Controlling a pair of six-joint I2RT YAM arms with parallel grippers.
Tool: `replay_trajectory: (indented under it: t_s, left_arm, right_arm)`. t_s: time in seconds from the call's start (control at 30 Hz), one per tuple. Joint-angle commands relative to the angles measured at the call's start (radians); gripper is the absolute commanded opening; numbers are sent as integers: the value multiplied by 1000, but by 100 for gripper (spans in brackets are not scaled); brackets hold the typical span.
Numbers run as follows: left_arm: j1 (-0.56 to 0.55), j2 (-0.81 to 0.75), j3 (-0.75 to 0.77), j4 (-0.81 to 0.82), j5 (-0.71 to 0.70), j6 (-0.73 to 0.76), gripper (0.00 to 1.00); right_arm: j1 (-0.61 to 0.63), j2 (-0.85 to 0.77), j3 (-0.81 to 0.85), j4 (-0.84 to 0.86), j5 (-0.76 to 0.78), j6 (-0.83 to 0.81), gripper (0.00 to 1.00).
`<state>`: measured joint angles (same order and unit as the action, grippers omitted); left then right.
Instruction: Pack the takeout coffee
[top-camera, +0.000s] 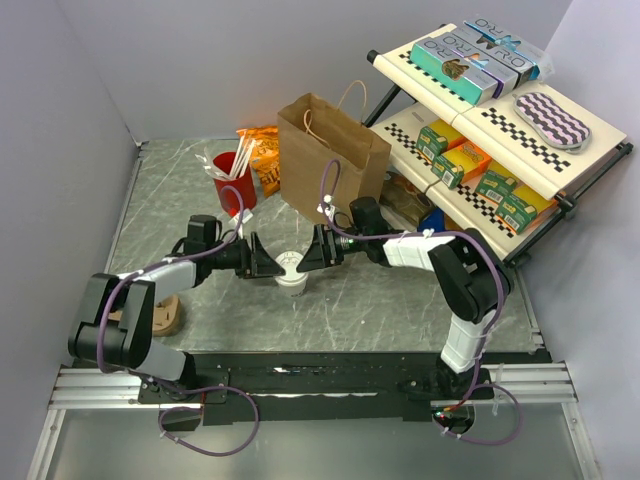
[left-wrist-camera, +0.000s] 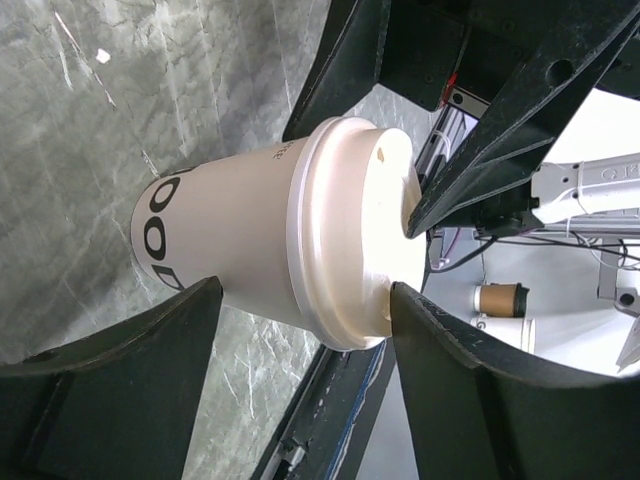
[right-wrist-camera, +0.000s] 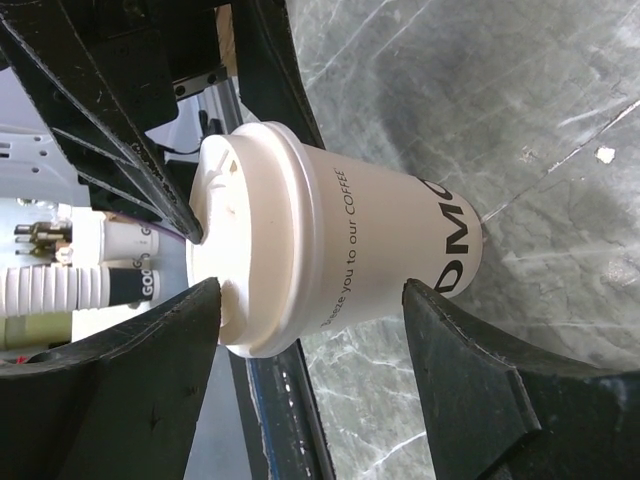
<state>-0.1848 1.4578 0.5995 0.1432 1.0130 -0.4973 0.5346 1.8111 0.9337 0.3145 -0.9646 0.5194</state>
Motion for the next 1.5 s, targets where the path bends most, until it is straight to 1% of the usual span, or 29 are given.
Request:
replay_trajectory:
  t_s: [0.0,0.07,0.2,0.3,0.4,0.43,0.47,0.57,0.63,0.67,0.7,0.8,0.9,0.97,1.0,1.03,1.13,1.23,1.37,1.47]
  left_arm:
    - [-4,39,22,-46,-85,69,73]
    - [-5,49,28,-59,-94,83,72]
    - [-2,87,43,-125,-157,141,71]
    - [2,110,49,-140,-169,163,70]
    - [19,125,48,-123,-130,152,68]
    - [36,128,30,-58,-41,138,68]
    - [44,131,16,-18,11,119,67]
    - [50,153,-18,70,62,65,66]
    - [73,176,-44,137,85,-24,66]
    - [82,208,-49,212,114,-65,66]
    - [90,223,-47,225,124,-105,65]
    - [94,277,8,156,121,-61,64]
    - [94,317,36,145,112,-72,62]
    - [94,319,37,130,92,-61,61]
    - [93,317,39,104,57,-35,61]
    - [94,317,36,79,50,-27,61]
    - [93,312,20,73,27,-20,61]
    - [91,308,28,107,87,-41,61]
    - [68,224,40,179,128,-53,64]
    - [48,176,22,235,145,-102,67]
  right_arm:
    - [7,40,36,-17,29,-44,77]
    - [5,48,36,-17,35,-51,77]
    - [5,54,14,1,33,-78,76]
    - [-1,59,4,11,30,-82,76]
    - [-2,62,1,28,17,-65,76]
    - [-7,62,2,44,9,-50,76]
    - [-7,60,2,52,1,-42,76]
    - [-8,62,10,66,-13,-21,77]
    - [-7,63,17,71,-19,-13,77]
    - [-10,65,20,66,-19,-13,77]
    - [-7,67,24,63,-20,-16,77]
    - [-7,76,34,44,-19,-24,77]
    - [-10,74,36,25,-10,-35,77]
    - [-7,73,33,21,-2,-41,77]
    - [-8,73,31,17,1,-44,77]
    - [-8,71,28,18,4,-42,77]
    - [-10,70,16,35,1,-36,77]
    - [-8,68,13,50,-13,-24,77]
    - [-12,50,20,107,-60,11,78]
    - [-24,34,19,146,-111,60,81]
